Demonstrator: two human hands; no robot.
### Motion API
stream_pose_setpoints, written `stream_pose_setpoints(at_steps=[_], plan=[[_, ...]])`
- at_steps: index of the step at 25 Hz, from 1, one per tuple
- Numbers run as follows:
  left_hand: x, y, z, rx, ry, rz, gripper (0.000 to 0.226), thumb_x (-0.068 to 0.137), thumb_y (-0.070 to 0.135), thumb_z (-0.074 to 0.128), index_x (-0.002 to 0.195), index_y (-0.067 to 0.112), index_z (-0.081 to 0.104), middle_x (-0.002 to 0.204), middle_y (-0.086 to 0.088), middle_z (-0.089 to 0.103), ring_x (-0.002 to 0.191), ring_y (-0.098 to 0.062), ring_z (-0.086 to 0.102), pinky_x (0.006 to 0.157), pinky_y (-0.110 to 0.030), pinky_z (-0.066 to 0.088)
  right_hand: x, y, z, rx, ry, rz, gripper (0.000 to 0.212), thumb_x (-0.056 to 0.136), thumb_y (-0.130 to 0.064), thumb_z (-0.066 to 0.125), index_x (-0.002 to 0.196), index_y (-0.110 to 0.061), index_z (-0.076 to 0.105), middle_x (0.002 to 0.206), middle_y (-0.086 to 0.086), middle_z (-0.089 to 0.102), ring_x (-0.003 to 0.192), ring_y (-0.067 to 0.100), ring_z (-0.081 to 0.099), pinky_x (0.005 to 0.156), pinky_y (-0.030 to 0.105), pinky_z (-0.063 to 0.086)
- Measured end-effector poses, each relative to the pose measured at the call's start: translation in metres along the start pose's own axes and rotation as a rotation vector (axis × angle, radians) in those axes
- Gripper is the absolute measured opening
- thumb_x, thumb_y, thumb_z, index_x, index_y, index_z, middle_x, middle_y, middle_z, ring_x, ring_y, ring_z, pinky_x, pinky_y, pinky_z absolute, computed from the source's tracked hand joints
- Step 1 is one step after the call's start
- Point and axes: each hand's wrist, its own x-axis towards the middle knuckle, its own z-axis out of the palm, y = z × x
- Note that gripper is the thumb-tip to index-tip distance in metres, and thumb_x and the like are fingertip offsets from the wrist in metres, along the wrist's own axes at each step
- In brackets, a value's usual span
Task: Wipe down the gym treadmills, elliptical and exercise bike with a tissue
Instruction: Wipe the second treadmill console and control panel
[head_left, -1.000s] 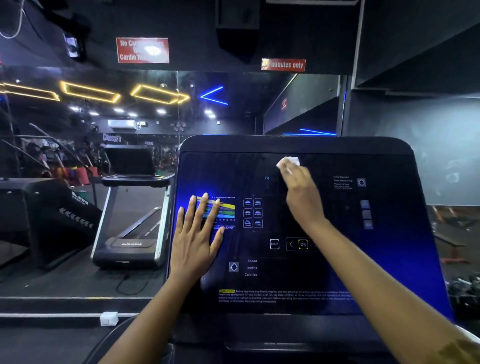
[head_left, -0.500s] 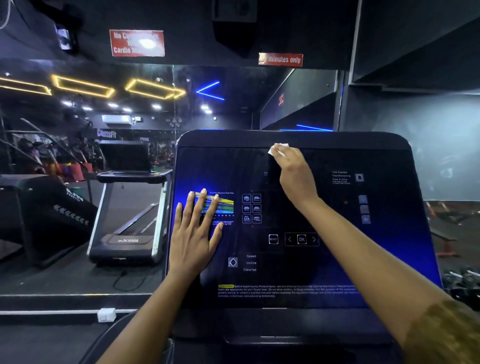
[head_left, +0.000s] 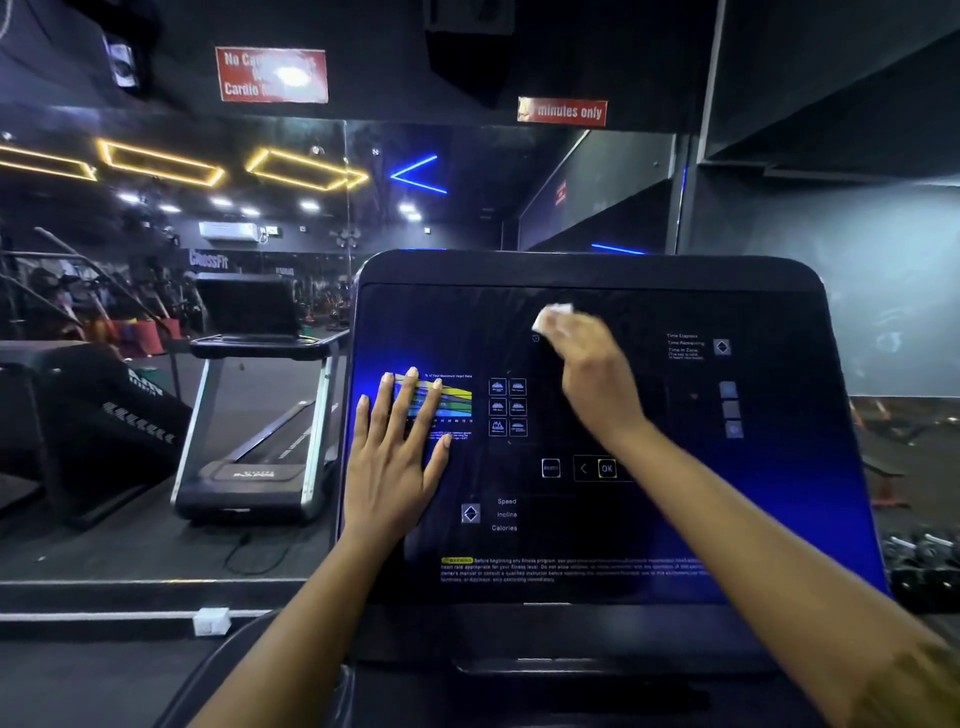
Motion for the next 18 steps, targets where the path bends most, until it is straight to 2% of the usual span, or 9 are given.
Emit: stream_pose_setpoints(at_steps=[3, 6, 8, 10, 14, 16, 18], plan=[[0.000, -0.001, 0.000, -0.002, 0.000, -0.001, 0.057, 0.095, 0.043, 0.034, 0.146, 0.019, 0.037, 0.155, -0.007, 0.028, 0.144, -0.028, 0.020, 0.116, -0.045, 0.014, 0.033, 0.007, 0.008, 0.008, -0.023, 0.113, 0.040, 0.077, 0.011, 0.046, 0.110, 0.000, 0.065, 0.113, 0.014, 0.065, 0.101, 0.033, 0.060, 0.081, 0.038, 0.054], [-0.001, -0.001, 0.001, 0.003, 0.001, 0.001, 0.057, 0.095, 0.043, 0.035, 0.146, 0.019, 0.037, 0.155, -0.008, 0.028, 0.144, -0.027, 0.019, 0.117, -0.044, 0.011, 0.015, -0.016, 0.012, 0.033, -0.083, 0.009, 0.043, 0.074, 0.012, 0.049, 0.111, -0.002, 0.065, 0.113, 0.009, 0.064, 0.093, 0.028, 0.057, 0.063, 0.035, 0.057], [-0.001, -0.002, 0.001, 0.001, 0.001, 0.000, 0.057, 0.095, 0.043, 0.034, 0.147, 0.019, 0.036, 0.155, -0.008, 0.028, 0.144, -0.027, 0.018, 0.117, -0.044, 0.011, -0.018, -0.033, 0.008, 0.075, -0.130, -0.045, 0.044, 0.076, 0.011, 0.047, 0.115, -0.003, 0.064, 0.115, 0.009, 0.063, 0.093, 0.023, 0.052, 0.057, 0.034, 0.056], [0.000, -0.002, 0.001, -0.002, -0.001, 0.003, 0.057, 0.095, 0.043, 0.034, 0.147, 0.019, 0.036, 0.155, -0.008, 0.028, 0.144, -0.027, 0.018, 0.117, -0.043, 0.010, -0.062, -0.050, -0.001, 0.091, -0.163, -0.130, 0.042, 0.082, 0.006, 0.040, 0.117, -0.002, 0.063, 0.116, 0.009, 0.063, 0.094, 0.021, 0.051, 0.057, 0.031, 0.056], [-0.001, -0.001, 0.000, -0.018, -0.002, -0.001, 0.057, 0.095, 0.043, 0.033, 0.147, 0.019, 0.036, 0.154, -0.009, 0.029, 0.144, -0.027, 0.018, 0.117, -0.042, 0.008, -0.128, -0.076, -0.025, 0.112, -0.292, -0.334, 0.045, 0.082, 0.002, 0.036, 0.116, -0.004, 0.065, 0.118, 0.007, 0.064, 0.103, 0.017, 0.051, 0.066, 0.021, 0.055], [-0.001, -0.001, 0.000, -0.026, -0.014, -0.003, 0.057, 0.096, 0.043, 0.032, 0.147, 0.019, 0.035, 0.155, -0.008, 0.029, 0.144, -0.027, 0.017, 0.117, -0.042, 0.007, -0.119, -0.074, -0.028, 0.156, -0.289, -0.291, 0.040, 0.092, -0.001, 0.032, 0.113, -0.004, 0.066, 0.115, 0.008, 0.064, 0.105, 0.018, 0.053, 0.070, 0.023, 0.055], [0.000, -0.001, -0.002, -0.056, -0.030, -0.002, 0.056, 0.096, 0.043, 0.032, 0.147, 0.019, 0.035, 0.155, -0.008, 0.028, 0.144, -0.027, 0.016, 0.117, -0.042, 0.007, -0.090, -0.067, -0.022, 0.169, -0.220, -0.146, 0.038, 0.098, -0.005, 0.031, 0.112, -0.002, 0.066, 0.113, 0.011, 0.065, 0.105, 0.021, 0.055, 0.077, 0.030, 0.054]])
